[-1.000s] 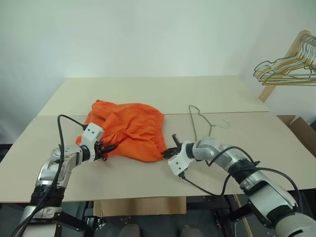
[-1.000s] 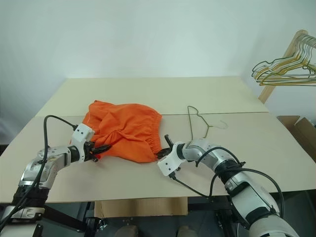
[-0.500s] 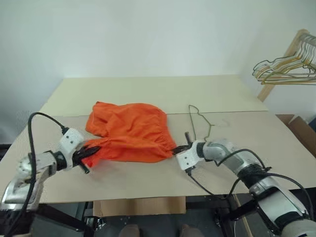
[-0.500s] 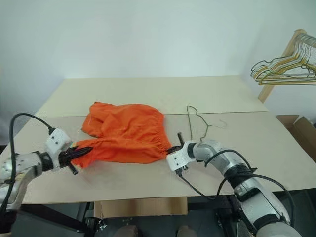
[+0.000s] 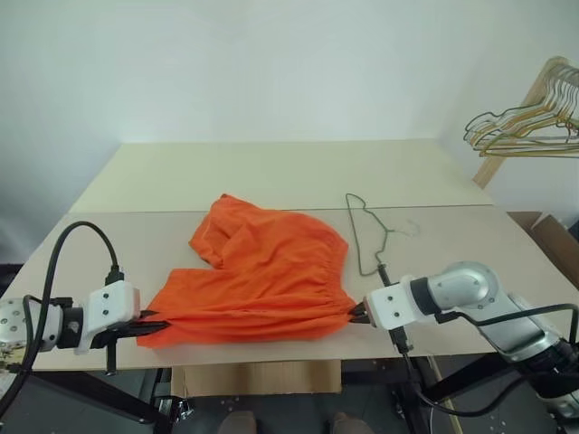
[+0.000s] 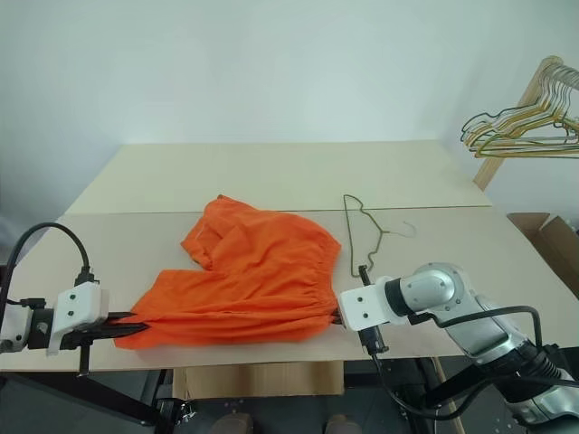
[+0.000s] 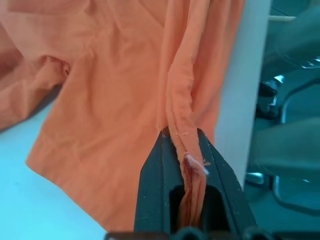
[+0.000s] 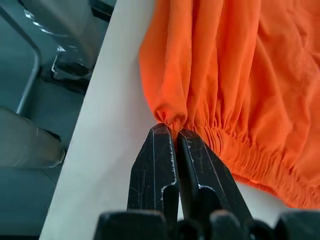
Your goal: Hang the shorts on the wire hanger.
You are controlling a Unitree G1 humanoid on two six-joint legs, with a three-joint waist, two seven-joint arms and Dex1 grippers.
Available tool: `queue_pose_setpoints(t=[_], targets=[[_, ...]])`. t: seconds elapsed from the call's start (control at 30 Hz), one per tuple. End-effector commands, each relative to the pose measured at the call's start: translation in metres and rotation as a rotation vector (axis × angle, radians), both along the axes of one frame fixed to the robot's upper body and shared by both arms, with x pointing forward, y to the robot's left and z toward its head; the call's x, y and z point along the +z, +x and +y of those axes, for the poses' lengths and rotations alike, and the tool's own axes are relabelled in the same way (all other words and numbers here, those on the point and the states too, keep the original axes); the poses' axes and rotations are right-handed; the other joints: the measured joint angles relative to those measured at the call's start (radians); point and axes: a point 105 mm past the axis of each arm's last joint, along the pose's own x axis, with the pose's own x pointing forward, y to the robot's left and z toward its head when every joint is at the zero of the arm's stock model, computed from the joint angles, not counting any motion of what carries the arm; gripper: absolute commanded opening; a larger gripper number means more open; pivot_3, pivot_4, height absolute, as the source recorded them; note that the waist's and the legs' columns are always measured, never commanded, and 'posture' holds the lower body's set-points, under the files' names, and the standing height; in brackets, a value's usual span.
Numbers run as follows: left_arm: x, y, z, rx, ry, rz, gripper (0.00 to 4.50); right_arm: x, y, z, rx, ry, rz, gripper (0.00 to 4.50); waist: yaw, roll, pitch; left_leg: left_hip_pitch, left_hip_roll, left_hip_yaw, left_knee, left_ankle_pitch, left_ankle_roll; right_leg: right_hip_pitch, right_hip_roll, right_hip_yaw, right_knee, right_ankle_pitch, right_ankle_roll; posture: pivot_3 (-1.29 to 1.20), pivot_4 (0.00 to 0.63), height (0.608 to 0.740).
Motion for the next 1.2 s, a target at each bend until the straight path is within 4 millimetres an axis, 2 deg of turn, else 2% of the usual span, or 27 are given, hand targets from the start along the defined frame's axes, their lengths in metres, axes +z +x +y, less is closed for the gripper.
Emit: queue_pose_setpoints(t=[0.03, 0.17, 0.23, 0.27, 0.33, 0.37, 0.43, 0.47, 0.5, 0.57, 0.6, 0.67, 0.7, 0.77, 0.83, 0.93, 0.97, 1.0, 1.03, 1.13, 1.2], targets=[[0.007, 0.000, -0.009, -0.041, 0.011, 0.009, 0.08, 0.005, 0.015, -0.003, -0.027, -0.023, -0.069, 0.00, 0.001, 0.000, 0.000, 0.000, 0.000, 0.000, 0.000, 0.000, 0.000, 0.000, 0.000, 0.000, 0.000, 0.000, 0.000, 0.10, 0.000, 0.740], [0.002, 0.017, -0.011, -0.007, 0.040, -0.040, 0.08, 0.001, 0.030, 0.000, -0.032, -0.018, -0.066, 0.00, 0.003, 0.000, 0.000, -0.001, -0.001, 0.000, 0.000, 0.000, 0.000, -0.001, 0.000, 0.000, 0.000, 0.000, 0.000, 0.10, 0.000, 0.740], [0.003, 0.036, -0.012, 0.023, 0.059, -0.093, 0.08, 0.009, 0.047, 0.005, -0.082, 0.029, -0.061, 0.00, 0.004, 0.000, 0.000, -0.001, -0.001, 0.000, 0.000, 0.000, 0.000, -0.001, 0.000, 0.000, 0.000, 0.000, 0.000, 0.12, 0.000, 0.740], [0.012, 0.058, -0.015, 0.095, 0.026, -0.172, 0.08, 0.020, 0.064, 0.007, -0.131, 0.065, -0.096, 0.00, 0.004, 0.000, 0.000, 0.000, -0.001, 0.000, 0.000, 0.000, 0.000, 0.000, 0.000, 0.000, 0.001, 0.000, 0.000, 0.12, 0.000, 0.740], [0.051, 0.116, -0.024, 0.289, -0.094, -0.416, 0.08, 0.058, 0.110, 0.012, -0.272, 0.175, -0.233, 0.00, 0.010, 0.000, 0.001, 0.000, -0.002, -0.001, 0.001, 0.000, 0.000, 0.001, 0.001, 0.000, 0.002, 0.001, -0.001, 0.12, 0.000, 0.740], [0.080, 0.145, -0.023, 0.418, -0.165, -0.557, 0.08, 0.084, 0.136, 0.013, -0.374, 0.250, -0.321, 0.00, 0.015, 0.000, 0.002, 0.000, -0.002, -0.002, 0.002, 0.001, -0.001, 0.001, 0.001, -0.001, 0.003, 0.001, -0.001, 0.11, 0.000, 0.740], [0.128, 0.175, -0.017, 0.581, -0.223, -0.801, 0.08, 0.128, 0.169, 0.011, -0.529, 0.372, -0.456, 0.00, 0.017, -0.003, 0.002, -0.002, -0.002, -0.004, 0.002, 0.003, -0.004, -0.001, 0.001, -0.002, 0.003, 0.002, -0.001, 0.11, 0.000, 0.740], [0.172, 0.183, -0.012, 0.677, -0.308, -0.961, 0.08, 0.164, 0.187, 0.003, -0.637, 0.462, -0.592, 0.00, 0.018, -0.003, 0.002, -0.004, -0.002, -0.004, 0.001, 0.003, -0.005, -0.003, 0.001, -0.002, 0.004, 0.004, -0.001, 0.11, 0.000, 0.740], [0.211, 0.182, -0.009, 0.739, -0.405, -1.087, 0.08, 0.195, 0.197, -0.004, -0.719, 0.544, -0.716, 0.00, 0.017, -0.004, 0.001, -0.006, -0.003, -0.004, 0.001, 0.004, -0.006, -0.007, 0.001, -0.001, 0.005, 0.003, -0.001, 0.09, 0.000, 0.740], [0.266, 0.169, -0.003, 0.791, -0.557, -1.275, 0.08, 0.241, 0.200, -0.016, -0.809, 0.694, -0.899, 0.00, 0.013, -0.009, -0.002, -0.029, -0.003, -0.005, -0.001, 0.017, -0.028, -0.032, -0.001, -0.001, 0.009, 0.006, -0.002, 0.09, 0.000, 0.740], [0.281, 0.162, -0.003, 0.783, -0.593, -1.335, 0.08, 0.254, 0.198, -0.019, -0.816, 0.743, -0.951, 0.00, 0.010, -0.009, -0.003, -0.032, -0.003, -0.006, -0.002, 0.017, -0.030, -0.035, -0.001, -0.001, 0.009, 0.006, -0.002, 0.09, 0.000, 0.740], [0.315, 0.135, -0.004, 0.697, -0.726, -1.458, 0.08, 0.284, 0.183, -0.023, -0.793, 0.915, -1.065, 0.00, -0.002, -0.010, -0.004, -0.032, -0.004, -0.006, -0.005, 0.013, -0.034, -0.039, -0.002, -0.001, 0.011, 0.006, -0.002, 0.08, 0.000, 0.740], [0.323, 0.123, -0.004, 0.657, -0.775, -1.482, 0.08, 0.288, 0.177, -0.025, -0.777, 0.960, -1.094, 0.00, -0.008, -0.010, -0.004, -0.032, -0.005, -0.005, -0.008, 0.012, -0.034, -0.040, -0.003, -0.001, 0.010, 0.006, -0.002, 0.08, 0.000, 0.740], [0.319, 0.112, -0.006, 0.558, -0.779, -1.420, 0.08, 0.279, 0.171, -0.026, -0.736, 0.957, -1.114, 0.00, -0.026, -0.010, -0.004, -0.033, -0.006, -0.004, -0.011, 0.011, -0.033, -0.041, -0.004, -0.001, 0.008, 0.006, -0.002, 0.08, 0.000, 0.740], [0.301, 0.107, -0.010, 0.465, -0.726, -1.351, 0.08, 0.259, 0.169, -0.021, -0.689, 0.940, -1.058, 0.00, -0.040, -0.010, -0.004, -0.033, -0.005, -0.004, -0.011, 0.011, -0.032, -0.041, -0.004, -0.002, 0.007, 0.006, -0.002, 0.08, 0.000, 0.740], [0.221, 0.099, -0.019, 0.298, -0.547, -1.023, 0.08, 0.178, 0.160, -0.006, -0.503, 0.670, -0.927, 0.00, -0.062, -0.008, -0.009, -0.030, -0.005, -0.004, -0.011, 0.010, -0.032, -0.039, -0.004, -0.001, 0.007, 0.005, -0.002, 0.10, 0.000, 0.740], [0.201, 0.095, -0.020, 0.271, -0.506, -0.939, 0.08, 0.159, 0.156, -0.004, -0.458, 0.601, -0.896, 0.00, -0.063, -0.008, -0.009, -0.027, -0.005, -0.004, -0.011, 0.010, -0.030, -0.033, -0.004, -0.001, 0.006, 0.005, -0.001, 0.10, 0.000, 0.740], [0.189, 0.091, -0.021, 0.248, -0.468, -0.903, 0.08, 0.145, 0.153, -0.003, -0.430, 0.550, -0.866, 0.00, -0.066, -0.008, -0.007, -0.024, -0.005, -0.003, -0.010, 0.009, -0.029, -0.030, -0.004, -0.001, 0.004, 0.004, 0.000, 0.10, 0.000, 0.740], [0.165, 0.087, -0.020, 0.247, -0.423, -0.805, 0.08, 0.120, 0.147, -0.003, -0.368, 0.457, -0.830, 0.00, -0.069, -0.008, -0.006, -0.025, -0.004, -0.003, -0.008, 0.005, -0.021, -0.028, -0.003, -0.001, 0.001, 0.003, 0.001, 0.10, 0.000, 0.740], [0.089, 0.067, -0.018, 0.195, -0.242, -0.544, 0.08, 0.045, 0.125, -0.009, -0.200, 0.191, -0.713, 0.00, -0.074, -0.007, -0.005, -0.020, -0.004, -0.002, -0.004, 0.005, -0.019, -0.026, -0.002, 0.001, 0.004, 0.005, 0.000, 0.10, 0.000, 0.740], [0.061, 0.056, -0.022, 0.168, -0.168, -0.470, 0.08, 0.022, 0.116, -0.012, -0.143, 0.134, -0.671, 0.00, -0.074, -0.005, -0.003, -0.008, -0.003, -0.001, -0.004, 0.005, -0.019, -0.015, -0.001, 0.001, 0.005, 0.004, -0.001, 0.09, 0.000, 0.740]])
